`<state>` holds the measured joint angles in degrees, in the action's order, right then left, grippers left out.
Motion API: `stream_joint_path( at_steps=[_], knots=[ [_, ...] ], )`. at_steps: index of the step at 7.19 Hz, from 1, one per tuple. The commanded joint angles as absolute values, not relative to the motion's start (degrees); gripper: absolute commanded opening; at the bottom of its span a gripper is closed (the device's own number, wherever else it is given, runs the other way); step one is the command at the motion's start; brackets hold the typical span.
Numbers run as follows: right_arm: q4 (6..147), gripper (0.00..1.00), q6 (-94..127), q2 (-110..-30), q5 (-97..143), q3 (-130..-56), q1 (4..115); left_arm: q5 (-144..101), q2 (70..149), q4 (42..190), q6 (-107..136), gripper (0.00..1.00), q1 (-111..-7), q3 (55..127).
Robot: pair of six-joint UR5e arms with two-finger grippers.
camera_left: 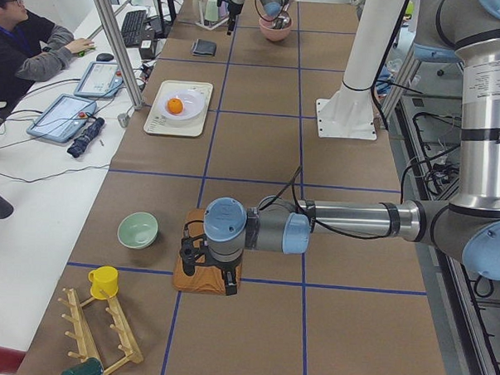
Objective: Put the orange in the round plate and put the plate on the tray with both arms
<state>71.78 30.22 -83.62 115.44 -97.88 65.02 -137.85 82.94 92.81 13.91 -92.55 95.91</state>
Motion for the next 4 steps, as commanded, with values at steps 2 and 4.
stream_joint_path(
  at_steps=[2, 4],
  knots=[
    [72.1, 1.00, 7.2, -97.2, 128.7, -97.6, 83.0, -137.9, 82.8, 92.9, 13.9, 0.98, -92.5, 96.0],
    [72.7, 1.00, 1.9, -102.1, 133.0, -97.5, 87.8, -137.9, 82.8, 93.1, 13.8, 0.98, -92.5, 95.9]
  ],
)
